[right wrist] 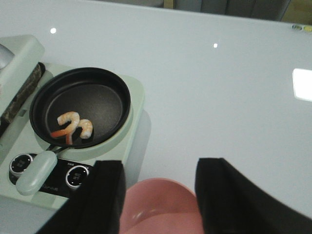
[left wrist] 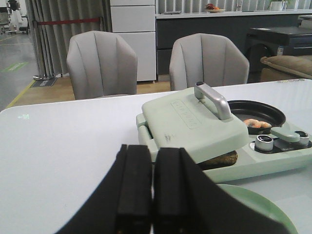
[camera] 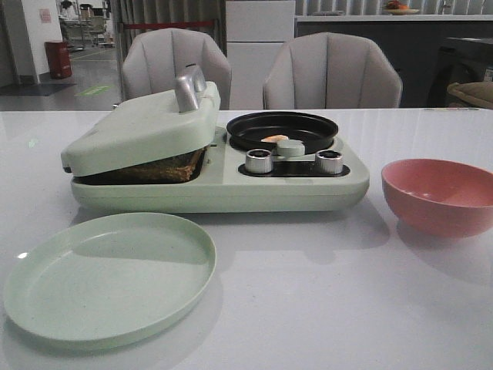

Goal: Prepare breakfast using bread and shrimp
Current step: 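Release the pink bowl and raise the right gripper away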

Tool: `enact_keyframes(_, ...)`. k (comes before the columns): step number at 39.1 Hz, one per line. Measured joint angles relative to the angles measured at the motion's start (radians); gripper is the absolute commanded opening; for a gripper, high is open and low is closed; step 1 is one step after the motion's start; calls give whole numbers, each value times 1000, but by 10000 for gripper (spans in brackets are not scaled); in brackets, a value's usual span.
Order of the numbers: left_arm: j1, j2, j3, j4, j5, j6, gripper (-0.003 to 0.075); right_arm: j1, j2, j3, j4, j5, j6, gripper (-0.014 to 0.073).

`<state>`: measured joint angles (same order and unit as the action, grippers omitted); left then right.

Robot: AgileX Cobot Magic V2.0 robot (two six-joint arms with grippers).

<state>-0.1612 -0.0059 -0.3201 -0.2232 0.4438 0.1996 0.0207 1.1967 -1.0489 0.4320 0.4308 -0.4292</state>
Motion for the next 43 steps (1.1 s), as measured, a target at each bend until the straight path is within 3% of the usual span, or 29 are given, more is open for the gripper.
enact_keyframes(11, 0, 0, 0, -7, -2, -2, 113, 167, -260, 299, 10, -247, 0, 447)
enact_keyframes(17, 0, 0, 0, -122, -23, -2, 114, 222, -409, 398, 16, -279, 0, 447)
enact_keyframes(35, 0, 0, 2, -161, -37, -2, 114, 233, -1017, 789, 22, -288, 0, 447)
enact_keyframes(43, 0, 0, 4, -88, -37, -2, 114, 233, -1111, 886, 22, -288, 0, 422)
